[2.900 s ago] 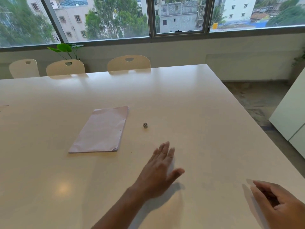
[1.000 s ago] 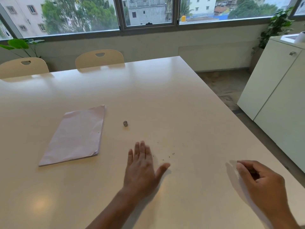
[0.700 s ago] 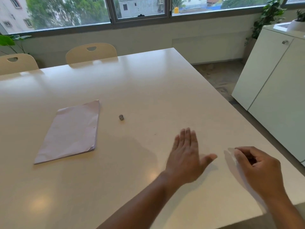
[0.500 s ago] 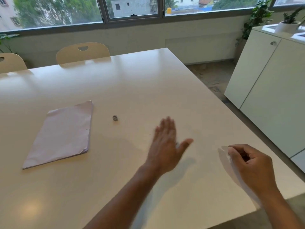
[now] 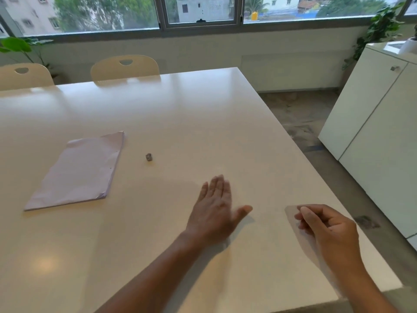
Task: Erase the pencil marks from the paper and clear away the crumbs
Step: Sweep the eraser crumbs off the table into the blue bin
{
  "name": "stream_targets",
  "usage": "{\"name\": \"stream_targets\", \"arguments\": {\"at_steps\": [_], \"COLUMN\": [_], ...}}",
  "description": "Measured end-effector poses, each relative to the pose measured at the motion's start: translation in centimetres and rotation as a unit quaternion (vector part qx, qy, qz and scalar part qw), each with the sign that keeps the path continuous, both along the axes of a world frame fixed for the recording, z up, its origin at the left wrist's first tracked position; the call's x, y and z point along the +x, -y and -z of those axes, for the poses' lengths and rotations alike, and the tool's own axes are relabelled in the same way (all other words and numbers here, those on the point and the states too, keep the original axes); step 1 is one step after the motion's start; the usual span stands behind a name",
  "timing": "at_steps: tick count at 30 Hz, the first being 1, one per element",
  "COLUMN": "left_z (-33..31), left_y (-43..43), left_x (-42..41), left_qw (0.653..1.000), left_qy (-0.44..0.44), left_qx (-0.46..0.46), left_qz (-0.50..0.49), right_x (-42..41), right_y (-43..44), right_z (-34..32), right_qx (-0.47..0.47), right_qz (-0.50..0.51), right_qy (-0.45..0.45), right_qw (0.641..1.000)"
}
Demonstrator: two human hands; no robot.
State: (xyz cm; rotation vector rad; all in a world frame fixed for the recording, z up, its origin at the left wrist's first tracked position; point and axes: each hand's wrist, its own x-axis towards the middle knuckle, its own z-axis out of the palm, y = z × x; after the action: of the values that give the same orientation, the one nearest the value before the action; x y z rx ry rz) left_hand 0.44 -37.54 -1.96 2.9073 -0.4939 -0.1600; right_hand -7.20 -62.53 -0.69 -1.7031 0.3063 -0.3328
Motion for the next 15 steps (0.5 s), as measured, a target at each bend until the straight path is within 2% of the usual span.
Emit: {"name": "stream_targets", "arguments": {"at_steps": [4, 6, 8, 10, 12, 15], "left_z": [-0.3, -0.6, -0.8, -1.0, -0.6, 0.5], "left_y": [5.0, 6.2, 6.1, 5.1, 3.0, 0.4], "left_x": [-0.8, -1.1, -1.2, -1.2, -1.3, -2.0], "left_qw": [0.994, 0.987, 0.984, 0.983, 0.981, 0.974], "left_qy": [-0.022, -0.015, 0.02, 0.061, 0.076, 0.03], "left_qx": [-0.097, -0.154, -0.176, -0.165, -0.122, -0.009], "left_qz": [0.053, 0.046, 0.01, -0.053, -0.131, -0.224], "right_x": [1.6, 2.1, 2.2, 2.1, 2.3, 2.6], "right_y": [2.5, 4.0, 5.7, 7.4, 8.1, 7.9], "right_z": [-0.5, -0.2, 0.7, 1.6, 2.1, 1.9], "right_qx": [0.11, 0.084, 0.008, -0.06, -0.084, -0.102], "right_qz": [-0.061, -0.089, -0.108, -0.138, -0.158, -0.176], "right_qy": [-0.014, -0.016, -0.014, -0.016, -0.008, 0.035], "right_qw": [0.992, 0.992, 0.994, 0.988, 0.984, 0.978]}}
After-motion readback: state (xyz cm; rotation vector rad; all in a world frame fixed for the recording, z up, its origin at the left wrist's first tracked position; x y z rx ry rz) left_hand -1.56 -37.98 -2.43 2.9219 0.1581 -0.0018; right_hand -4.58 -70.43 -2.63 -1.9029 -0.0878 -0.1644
